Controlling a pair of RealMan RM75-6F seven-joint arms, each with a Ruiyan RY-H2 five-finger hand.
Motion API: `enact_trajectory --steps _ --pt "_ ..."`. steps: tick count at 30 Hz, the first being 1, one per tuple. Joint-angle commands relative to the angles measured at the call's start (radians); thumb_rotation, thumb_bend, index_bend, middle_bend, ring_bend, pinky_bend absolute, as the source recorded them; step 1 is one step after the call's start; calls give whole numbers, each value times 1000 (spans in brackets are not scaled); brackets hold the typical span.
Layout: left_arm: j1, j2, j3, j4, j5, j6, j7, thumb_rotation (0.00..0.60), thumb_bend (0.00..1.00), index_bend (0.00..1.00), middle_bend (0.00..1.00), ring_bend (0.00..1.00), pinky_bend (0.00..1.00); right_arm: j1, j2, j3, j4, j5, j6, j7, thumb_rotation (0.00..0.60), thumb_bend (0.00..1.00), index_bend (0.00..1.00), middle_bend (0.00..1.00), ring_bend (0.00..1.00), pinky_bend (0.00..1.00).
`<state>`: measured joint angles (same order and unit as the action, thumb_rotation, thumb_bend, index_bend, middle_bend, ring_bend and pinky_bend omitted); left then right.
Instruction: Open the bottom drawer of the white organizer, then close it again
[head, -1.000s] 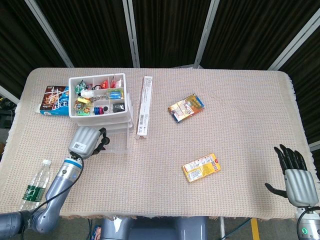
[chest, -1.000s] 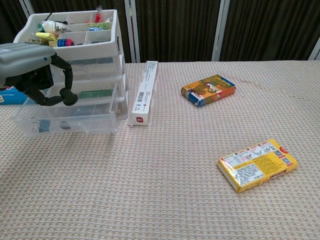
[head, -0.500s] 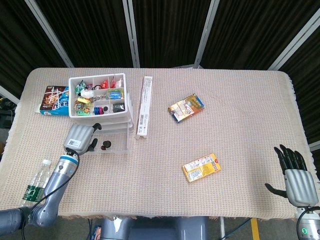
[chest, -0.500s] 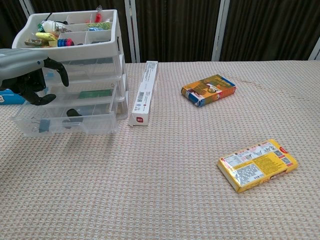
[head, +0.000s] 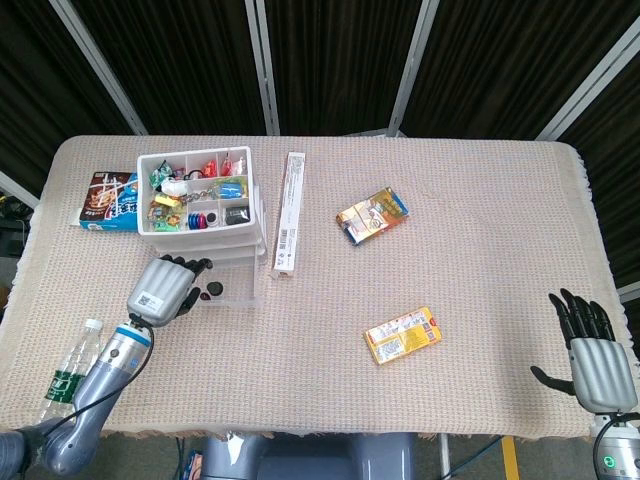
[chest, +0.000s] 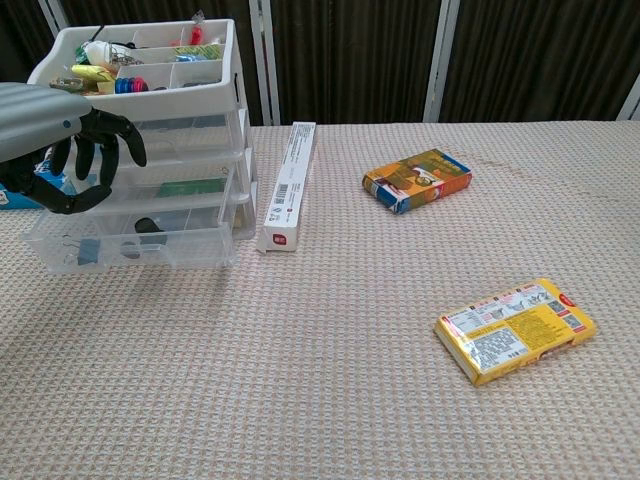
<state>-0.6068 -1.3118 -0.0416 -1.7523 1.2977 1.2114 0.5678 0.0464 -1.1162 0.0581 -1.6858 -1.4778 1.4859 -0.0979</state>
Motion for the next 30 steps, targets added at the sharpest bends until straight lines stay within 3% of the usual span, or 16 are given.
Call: enact_trajectory --steps 1,4,7,17,30 --pt "29 55 124 97 287 69 -21 600 965 324 203 195 365 -1 -2 2 0 3 3 -3 600 1 42 0 0 0" --pt "37 80 184 148 399 84 -12 600 1000 294 79 41 239 -2 -4 4 -1 6 5 -8 600 2 42 0 0 0" --pt "37 100 223 183 468 78 -5 600 1000 261 26 2 138 -2 -7 6 -2 9 7 -14 600 1 43 0 0 0" --pt "-15 135 302 241 645 -56 128 600 1000 232 5 0 126 -3 -8 8 -6 16 6 -19 600 1 43 0 0 0" --pt "-46 119 292 254 638 -203 171 600 1000 222 5 0 121 -3 -6 9 -7 16 5 -13 600 2 43 0 0 0"
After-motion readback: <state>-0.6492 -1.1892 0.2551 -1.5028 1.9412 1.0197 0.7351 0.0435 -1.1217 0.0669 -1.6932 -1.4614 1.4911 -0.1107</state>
